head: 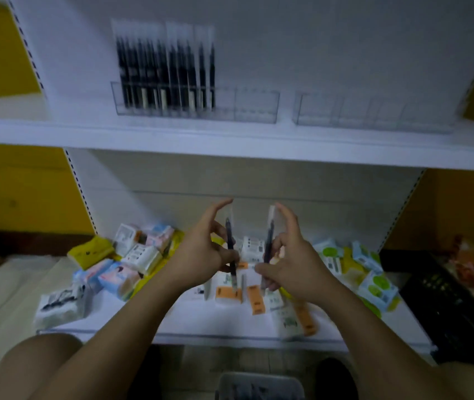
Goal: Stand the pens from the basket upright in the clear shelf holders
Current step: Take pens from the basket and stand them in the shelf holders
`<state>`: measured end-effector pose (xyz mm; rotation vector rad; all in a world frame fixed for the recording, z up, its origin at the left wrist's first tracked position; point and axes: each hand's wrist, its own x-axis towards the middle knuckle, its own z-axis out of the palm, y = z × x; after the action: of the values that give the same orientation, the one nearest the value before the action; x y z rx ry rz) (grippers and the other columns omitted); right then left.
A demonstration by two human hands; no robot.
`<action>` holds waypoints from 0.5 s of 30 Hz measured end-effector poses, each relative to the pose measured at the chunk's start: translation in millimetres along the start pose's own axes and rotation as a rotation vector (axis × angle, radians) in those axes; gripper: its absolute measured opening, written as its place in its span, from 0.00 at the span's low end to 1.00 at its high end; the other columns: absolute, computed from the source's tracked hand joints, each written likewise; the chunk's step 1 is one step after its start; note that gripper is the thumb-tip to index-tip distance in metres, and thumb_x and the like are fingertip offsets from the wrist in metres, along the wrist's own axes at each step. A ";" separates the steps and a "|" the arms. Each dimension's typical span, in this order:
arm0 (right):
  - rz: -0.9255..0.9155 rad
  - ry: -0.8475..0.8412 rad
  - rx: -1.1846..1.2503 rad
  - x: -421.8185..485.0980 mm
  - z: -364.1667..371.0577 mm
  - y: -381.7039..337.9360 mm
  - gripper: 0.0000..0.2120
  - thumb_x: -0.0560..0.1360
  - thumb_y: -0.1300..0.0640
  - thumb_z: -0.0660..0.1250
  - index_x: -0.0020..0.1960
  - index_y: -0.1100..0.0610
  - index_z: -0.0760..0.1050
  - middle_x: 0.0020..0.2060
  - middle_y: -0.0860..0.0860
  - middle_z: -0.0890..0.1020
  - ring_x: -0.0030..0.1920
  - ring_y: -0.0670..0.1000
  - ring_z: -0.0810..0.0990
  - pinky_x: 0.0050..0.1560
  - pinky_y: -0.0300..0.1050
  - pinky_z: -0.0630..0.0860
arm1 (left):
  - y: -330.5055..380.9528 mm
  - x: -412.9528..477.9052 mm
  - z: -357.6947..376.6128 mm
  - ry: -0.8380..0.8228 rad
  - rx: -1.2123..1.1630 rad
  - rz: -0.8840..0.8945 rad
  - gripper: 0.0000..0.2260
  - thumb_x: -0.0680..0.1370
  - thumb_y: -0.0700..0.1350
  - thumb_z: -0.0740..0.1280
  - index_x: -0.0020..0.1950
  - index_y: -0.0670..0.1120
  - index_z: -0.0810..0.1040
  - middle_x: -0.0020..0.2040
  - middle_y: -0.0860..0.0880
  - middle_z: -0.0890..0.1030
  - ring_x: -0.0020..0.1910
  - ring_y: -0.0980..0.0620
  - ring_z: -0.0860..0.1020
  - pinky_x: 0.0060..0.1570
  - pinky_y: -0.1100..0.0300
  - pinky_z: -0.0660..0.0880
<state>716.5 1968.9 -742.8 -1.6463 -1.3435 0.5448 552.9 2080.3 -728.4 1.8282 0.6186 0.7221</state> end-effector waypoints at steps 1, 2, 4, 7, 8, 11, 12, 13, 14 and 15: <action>-0.030 0.020 0.008 3.5 -3.3 -8.8 0.54 0.68 0.63 0.76 0.68 0.24 0.43 0.38 0.44 0.79 0.28 0.53 0.83 0.29 0.54 0.81 | 8.6 2.8 -5.5 0.005 -0.001 0.031 0.39 0.72 0.31 0.71 0.66 0.70 0.65 0.48 0.43 0.72 0.38 0.41 0.82 0.39 0.47 0.82; -0.058 0.038 -0.001 6.7 -6.3 -17.7 0.50 0.70 0.62 0.75 0.68 0.24 0.46 0.38 0.46 0.79 0.27 0.53 0.82 0.29 0.54 0.81 | 17.0 5.5 -10.8 0.011 0.013 0.065 0.37 0.73 0.32 0.71 0.68 0.68 0.65 0.48 0.43 0.73 0.39 0.42 0.83 0.40 0.46 0.82; -0.119 0.083 -0.024 13.8 -11.3 -36.7 0.43 0.72 0.60 0.73 0.66 0.26 0.51 0.37 0.48 0.79 0.28 0.53 0.82 0.31 0.55 0.81 | 35.2 12.1 -20.9 0.033 0.051 0.139 0.32 0.75 0.34 0.70 0.68 0.64 0.66 0.49 0.44 0.73 0.40 0.46 0.84 0.41 0.46 0.82; -0.229 0.161 0.012 28.3 -19.1 -65.1 0.32 0.75 0.60 0.69 0.61 0.29 0.57 0.38 0.50 0.79 0.28 0.50 0.82 0.29 0.48 0.81 | 64.5 23.6 -34.5 0.094 0.059 0.242 0.25 0.76 0.35 0.69 0.64 0.62 0.72 0.49 0.44 0.74 0.40 0.50 0.83 0.40 0.53 0.82; -0.250 0.187 0.037 34.6 -22.3 -74.7 0.29 0.76 0.61 0.69 0.60 0.31 0.59 0.38 0.51 0.78 0.27 0.51 0.81 0.28 0.47 0.80 | 74.2 28.0 -38.7 0.107 0.062 0.269 0.24 0.77 0.35 0.68 0.64 0.62 0.72 0.48 0.43 0.74 0.41 0.51 0.83 0.40 0.55 0.82; -0.286 0.263 0.107 56.4 -34.1 -101.7 0.20 0.76 0.60 0.68 0.56 0.39 0.66 0.38 0.51 0.79 0.28 0.52 0.82 0.28 0.47 0.80 | 99.9 42.0 -51.0 0.140 0.073 0.332 0.23 0.76 0.36 0.69 0.63 0.61 0.73 0.47 0.44 0.78 0.41 0.51 0.83 0.39 0.55 0.82; -0.305 0.281 0.117 63.7 -38.4 -109.9 0.18 0.76 0.60 0.69 0.56 0.40 0.68 0.37 0.51 0.79 0.29 0.52 0.82 0.28 0.46 0.80 | 107.9 46.6 -54.8 0.154 0.096 0.355 0.22 0.76 0.38 0.69 0.63 0.61 0.74 0.46 0.45 0.79 0.42 0.51 0.83 0.39 0.55 0.82; -0.324 0.289 0.119 70.5 -42.7 -117.6 0.17 0.76 0.60 0.69 0.56 0.41 0.69 0.38 0.51 0.80 0.31 0.51 0.83 0.28 0.44 0.80 | 115.7 51.2 -58.5 0.163 0.116 0.375 0.21 0.76 0.39 0.69 0.63 0.61 0.74 0.45 0.47 0.79 0.42 0.52 0.83 0.39 0.55 0.82; -0.338 0.288 0.115 76.8 -46.6 -125.2 0.17 0.76 0.59 0.70 0.57 0.41 0.69 0.39 0.51 0.80 0.33 0.50 0.83 0.29 0.43 0.80 | 123.3 55.9 -61.9 0.168 0.129 0.390 0.21 0.76 0.39 0.69 0.63 0.61 0.74 0.45 0.47 0.79 0.42 0.52 0.83 0.39 0.55 0.82; -0.351 0.285 0.102 82.4 -50.7 -132.3 0.18 0.76 0.59 0.70 0.58 0.42 0.69 0.40 0.50 0.79 0.36 0.49 0.83 0.30 0.42 0.80 | 130.7 60.5 -65.0 0.173 0.133 0.400 0.20 0.77 0.39 0.69 0.63 0.61 0.74 0.46 0.47 0.78 0.43 0.51 0.83 0.39 0.55 0.82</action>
<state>712.5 2025.4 -589.0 -1.3094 -1.3268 0.1604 558.2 2119.3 -575.3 2.0541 0.4204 1.1365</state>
